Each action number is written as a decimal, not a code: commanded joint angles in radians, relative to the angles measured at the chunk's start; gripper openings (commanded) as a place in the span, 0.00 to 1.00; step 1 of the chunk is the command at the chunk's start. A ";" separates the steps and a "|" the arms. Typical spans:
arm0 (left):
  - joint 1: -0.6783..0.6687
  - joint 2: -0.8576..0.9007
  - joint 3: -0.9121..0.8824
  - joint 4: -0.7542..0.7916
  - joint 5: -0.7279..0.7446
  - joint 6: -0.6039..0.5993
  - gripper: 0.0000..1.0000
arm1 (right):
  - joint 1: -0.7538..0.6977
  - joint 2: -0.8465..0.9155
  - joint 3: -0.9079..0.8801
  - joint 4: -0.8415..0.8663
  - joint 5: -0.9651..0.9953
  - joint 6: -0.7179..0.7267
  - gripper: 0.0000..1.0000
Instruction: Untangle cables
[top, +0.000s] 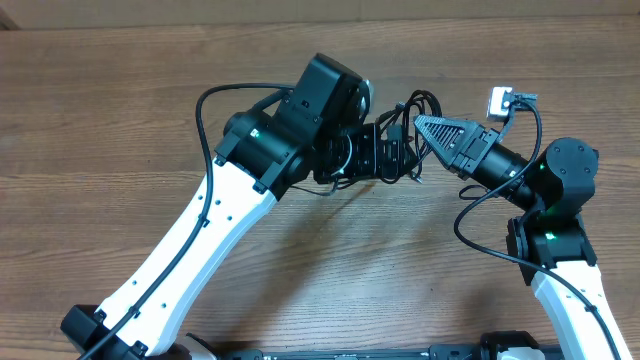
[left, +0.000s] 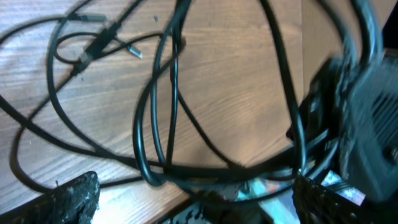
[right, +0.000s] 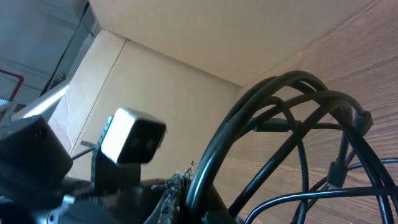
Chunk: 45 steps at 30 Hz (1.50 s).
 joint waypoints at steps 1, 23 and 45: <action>0.003 0.002 0.004 0.028 -0.013 -0.030 1.00 | 0.002 -0.004 0.014 0.009 -0.025 -0.010 0.04; -0.027 0.060 0.004 0.053 -0.040 -0.116 0.99 | 0.003 -0.004 0.014 0.014 -0.062 0.009 0.04; -0.050 0.060 0.001 0.034 -0.076 -0.112 0.04 | 0.003 -0.005 0.014 0.074 -0.066 0.061 0.04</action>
